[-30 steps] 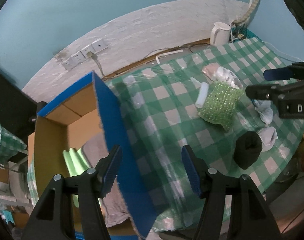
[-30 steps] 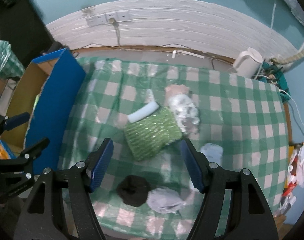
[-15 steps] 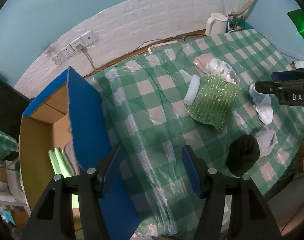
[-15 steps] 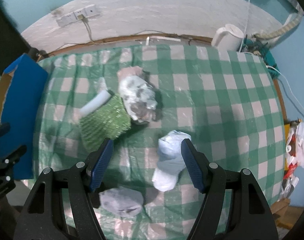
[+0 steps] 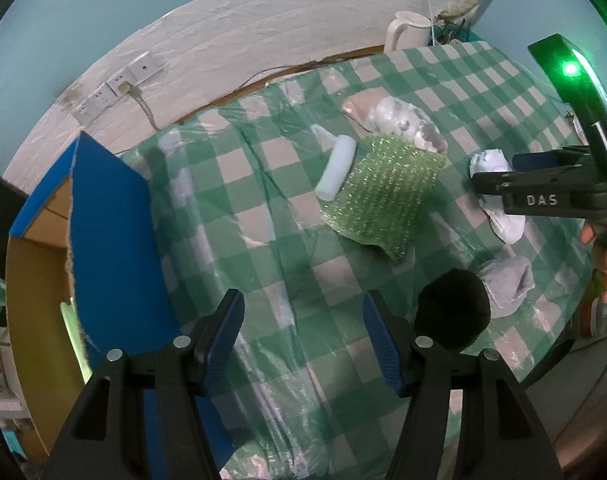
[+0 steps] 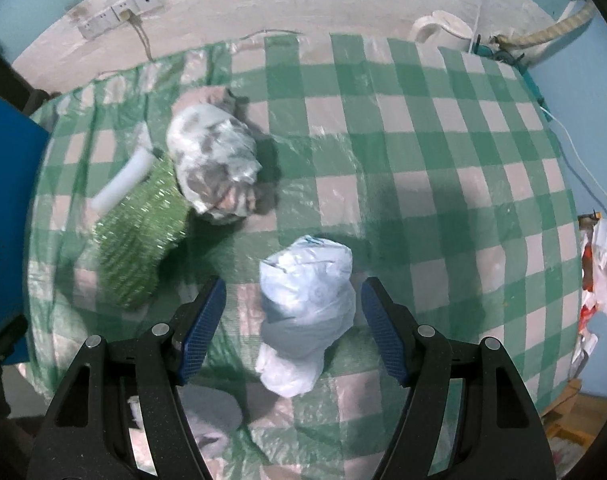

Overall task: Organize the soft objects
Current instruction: 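Grasp the white plastic-bag bundle with the right tool, then grasp the black sock with the left tool while the right tool holds the white bundle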

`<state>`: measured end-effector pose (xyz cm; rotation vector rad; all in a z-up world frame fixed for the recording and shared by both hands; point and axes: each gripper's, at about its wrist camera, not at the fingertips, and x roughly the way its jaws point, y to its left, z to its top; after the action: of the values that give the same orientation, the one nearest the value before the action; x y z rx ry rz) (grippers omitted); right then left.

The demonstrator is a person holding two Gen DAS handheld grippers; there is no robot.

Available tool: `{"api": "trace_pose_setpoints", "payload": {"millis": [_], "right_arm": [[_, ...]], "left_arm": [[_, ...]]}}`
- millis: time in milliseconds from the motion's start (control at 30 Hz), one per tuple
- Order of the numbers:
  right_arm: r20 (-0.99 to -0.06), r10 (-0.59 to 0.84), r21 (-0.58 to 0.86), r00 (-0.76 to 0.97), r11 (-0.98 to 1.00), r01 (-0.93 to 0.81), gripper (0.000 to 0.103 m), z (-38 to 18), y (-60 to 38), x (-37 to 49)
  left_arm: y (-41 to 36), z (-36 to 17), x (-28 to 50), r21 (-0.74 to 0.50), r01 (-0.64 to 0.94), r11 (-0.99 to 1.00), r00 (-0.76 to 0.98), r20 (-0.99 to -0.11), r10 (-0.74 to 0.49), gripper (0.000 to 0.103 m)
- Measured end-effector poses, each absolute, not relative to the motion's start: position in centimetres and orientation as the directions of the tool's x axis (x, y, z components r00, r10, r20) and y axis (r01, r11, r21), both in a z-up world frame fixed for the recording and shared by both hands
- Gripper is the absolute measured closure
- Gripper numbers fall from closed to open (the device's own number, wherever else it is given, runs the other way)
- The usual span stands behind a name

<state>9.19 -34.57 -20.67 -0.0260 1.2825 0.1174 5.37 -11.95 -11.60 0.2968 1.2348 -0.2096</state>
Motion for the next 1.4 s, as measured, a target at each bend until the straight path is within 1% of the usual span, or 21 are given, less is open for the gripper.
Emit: {"api": "trace_pose_setpoints", "payload": {"millis": [267, 300, 367, 400, 467, 533, 733, 800, 833, 1067, 1167, 1400], "right_arm": [[-0.967, 0.061, 0.037, 0.249, 0.994, -0.098, 0.033, -23.0, -35.2, 9.3], [-0.967, 0.058, 0.033, 0.25, 0.994, -0.103, 0.035, -23.2, -35.3, 9.2], [-0.968, 0.053, 0.025, 0.245, 0.993, -0.115, 0.055, -23.5, -35.3, 9.0], [-0.969, 0.053, 0.025, 0.24, 0.993, -0.119, 0.055, -23.7, -35.4, 8.9], [-0.97, 0.057, 0.025, 0.237, 0.991, -0.133, 0.059, -23.9, -35.2, 8.4], [-0.969, 0.044, 0.007, 0.243, 0.988, -0.152, 0.061, -23.9, -35.0, 7.9], [-0.963, 0.056, 0.009, 0.262, 0.984, -0.177, 0.062, -22.6, -34.6, 6.3], [-0.961, 0.067, 0.019, 0.267, 0.984, -0.179, 0.062, -21.6, -34.7, 6.0], [-0.961, 0.072, 0.023, 0.268, 0.984, -0.179, 0.062, -21.0, -34.5, 5.8], [-0.955, 0.115, 0.065, 0.273, 0.98, -0.186, 0.062, -18.7, -34.1, 4.3], [-0.95, 0.128, 0.072, 0.284, 0.978, -0.197, 0.062, -17.8, -34.1, 3.3], [-0.946, 0.151, 0.088, 0.288, 0.972, -0.22, 0.062, -17.0, -34.2, 2.3]], "left_arm": [[-12.6, -12.7, 5.9, 0.099, 0.318, 0.943, 0.302, -0.953, -0.002, 0.04], [-12.6, -12.7, 5.8, 0.101, 0.317, 0.943, 0.302, -0.953, 0.001, 0.04], [-12.7, -12.9, 5.8, 0.101, 0.316, 0.943, 0.297, -0.955, 0.003, 0.04], [-12.7, -12.9, 5.8, 0.1, 0.315, 0.944, 0.296, -0.955, 0.002, 0.04], [-12.8, -12.8, 5.7, 0.094, 0.317, 0.944, 0.295, -0.955, -0.004, 0.04], [-13.0, -12.6, 5.5, 0.094, 0.323, 0.942, 0.299, -0.954, -0.008, 0.04], [-13.8, -12.1, 4.8, 0.096, 0.352, 0.931, 0.312, -0.95, -0.02, 0.039], [-14.0, -12.0, 4.5, 0.098, 0.359, 0.928, 0.316, -0.948, -0.023, 0.034], [-14.1, -12.0, 4.4, 0.097, 0.361, 0.927, 0.319, -0.947, -0.025, 0.034], [-15.0, -11.9, 3.8, 0.073, 0.383, 0.921, 0.307, -0.95, -0.052, 0.033], [-15.7, -12.0, 3.5, 0.056, 0.398, 0.916, 0.299, -0.951, -0.071, 0.028], [-17.5, -12.9, 3.0, 0.036, 0.425, 0.905, 0.272, -0.958, -0.089, 0.027]]}}
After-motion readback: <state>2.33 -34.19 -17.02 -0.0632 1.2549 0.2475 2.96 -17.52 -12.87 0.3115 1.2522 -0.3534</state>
